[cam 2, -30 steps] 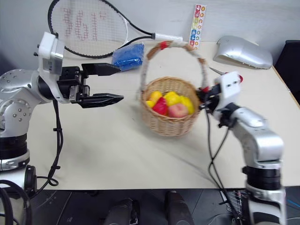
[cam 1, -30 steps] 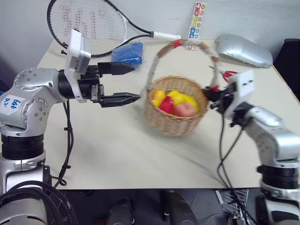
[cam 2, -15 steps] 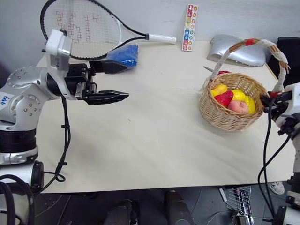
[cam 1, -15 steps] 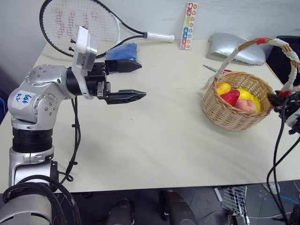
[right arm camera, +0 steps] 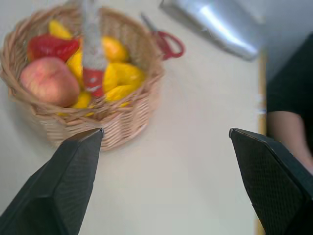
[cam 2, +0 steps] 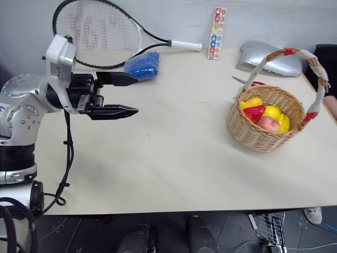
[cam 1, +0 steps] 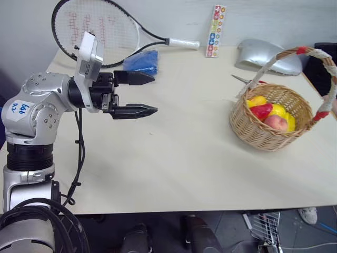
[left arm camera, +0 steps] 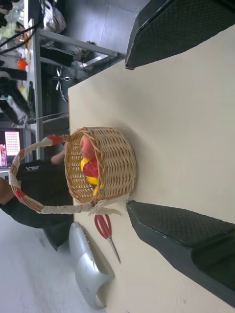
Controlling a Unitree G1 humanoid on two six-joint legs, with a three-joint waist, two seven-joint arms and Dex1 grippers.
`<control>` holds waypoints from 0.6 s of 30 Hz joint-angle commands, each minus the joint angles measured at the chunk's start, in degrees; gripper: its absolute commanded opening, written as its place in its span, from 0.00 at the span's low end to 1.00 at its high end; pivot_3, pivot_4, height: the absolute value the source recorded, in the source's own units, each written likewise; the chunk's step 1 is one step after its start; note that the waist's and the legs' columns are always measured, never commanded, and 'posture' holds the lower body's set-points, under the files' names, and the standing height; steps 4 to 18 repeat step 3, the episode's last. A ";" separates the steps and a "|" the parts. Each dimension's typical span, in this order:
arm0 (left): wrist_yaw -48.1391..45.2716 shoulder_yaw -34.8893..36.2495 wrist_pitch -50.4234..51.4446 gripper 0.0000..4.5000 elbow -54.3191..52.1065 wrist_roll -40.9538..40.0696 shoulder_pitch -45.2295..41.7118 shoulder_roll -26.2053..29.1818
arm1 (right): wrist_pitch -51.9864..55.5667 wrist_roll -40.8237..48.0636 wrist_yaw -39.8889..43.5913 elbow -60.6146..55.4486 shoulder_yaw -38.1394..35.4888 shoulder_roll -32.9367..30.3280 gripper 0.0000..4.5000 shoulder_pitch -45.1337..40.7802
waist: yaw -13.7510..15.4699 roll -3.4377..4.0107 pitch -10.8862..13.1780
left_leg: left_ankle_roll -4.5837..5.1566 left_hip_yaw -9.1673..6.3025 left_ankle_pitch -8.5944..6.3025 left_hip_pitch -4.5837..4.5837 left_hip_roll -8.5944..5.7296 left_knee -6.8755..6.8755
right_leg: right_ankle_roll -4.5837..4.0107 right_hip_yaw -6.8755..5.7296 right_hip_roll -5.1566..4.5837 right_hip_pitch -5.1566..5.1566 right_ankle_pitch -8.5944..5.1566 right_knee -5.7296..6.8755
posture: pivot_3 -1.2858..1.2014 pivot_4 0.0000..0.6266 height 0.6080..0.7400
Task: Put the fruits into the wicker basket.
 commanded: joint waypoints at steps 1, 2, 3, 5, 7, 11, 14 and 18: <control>-0.01 1.90 0.93 1.00 -1.16 -1.87 0.29 0.25 | 3.00 1.94 6.66 3.82 -1.81 -1.81 0.95 -1.22 | -0.56 -0.01 -0.01 | -0.01 -0.01 0.00 -0.02 0.01 -0.01 | 0.00 0.01 -0.02 -0.01 0.00 0.00 | 0.52 0.24 1.00; -0.03 1.99 1.40 1.00 -1.35 -2.29 0.49 0.19 | 3.92 2.23 7.74 3.34 -1.89 -1.60 0.95 -1.17 | -0.67 0.03 -0.02 | -0.06 0.00 0.01 -0.03 0.01 -0.02 | 0.01 0.03 -0.03 -0.02 0.00 0.02 | 0.52 0.24 1.00; -0.22 1.86 1.18 1.00 -1.79 -2.21 0.93 0.26 | 4.69 2.38 8.49 2.29 -1.99 -1.01 0.95 -0.68 | -0.67 0.03 -0.02 | -0.27 0.05 0.10 -0.03 0.02 -0.01 | 0.02 0.06 -0.05 -0.05 -0.01 0.04 | 0.52 0.24 1.00; -0.22 1.86 1.18 1.00 -1.79 -2.21 0.93 0.26 | 4.69 2.38 8.49 2.29 -1.99 -1.01 0.95 -0.68 | -0.67 0.03 -0.02 | -0.27 0.05 0.10 -0.03 0.02 -0.01 | 0.02 0.06 -0.05 -0.05 -0.01 0.04 | 0.52 0.24 1.00; -0.22 1.86 1.18 1.00 -1.79 -2.21 0.93 0.26 | 4.69 2.38 8.49 2.29 -1.99 -1.01 0.95 -0.68 | -0.67 0.03 -0.02 | -0.27 0.05 0.10 -0.03 0.02 -0.01 | 0.02 0.06 -0.05 -0.05 -0.01 0.04 | 0.52 0.24 1.00; -0.22 1.86 1.18 1.00 -1.79 -2.21 0.93 0.26 | 4.69 2.38 8.49 2.29 -1.99 -1.01 0.95 -0.68 | -0.67 0.03 -0.02 | -0.27 0.05 0.10 -0.03 0.02 -0.01 | 0.02 0.06 -0.05 -0.05 -0.01 0.04 | 0.52 0.24 1.00; -0.22 1.86 1.18 1.00 -1.79 -2.21 0.93 0.26 | 4.69 2.38 8.49 2.29 -1.99 -1.01 0.95 -0.68 | -0.67 0.03 -0.02 | -0.27 0.05 0.10 -0.03 0.02 -0.01 | 0.02 0.06 -0.05 -0.05 -0.01 0.04 | 0.52 0.24 1.00; -0.22 1.86 1.18 1.00 -1.79 -2.21 0.93 0.26 | 4.69 2.38 8.49 2.29 -1.99 -1.01 0.95 -0.68 | -0.67 0.03 -0.02 | -0.27 0.05 0.10 -0.03 0.02 -0.01 | 0.02 0.06 -0.05 -0.05 -0.01 0.04 | 0.52 0.24 1.00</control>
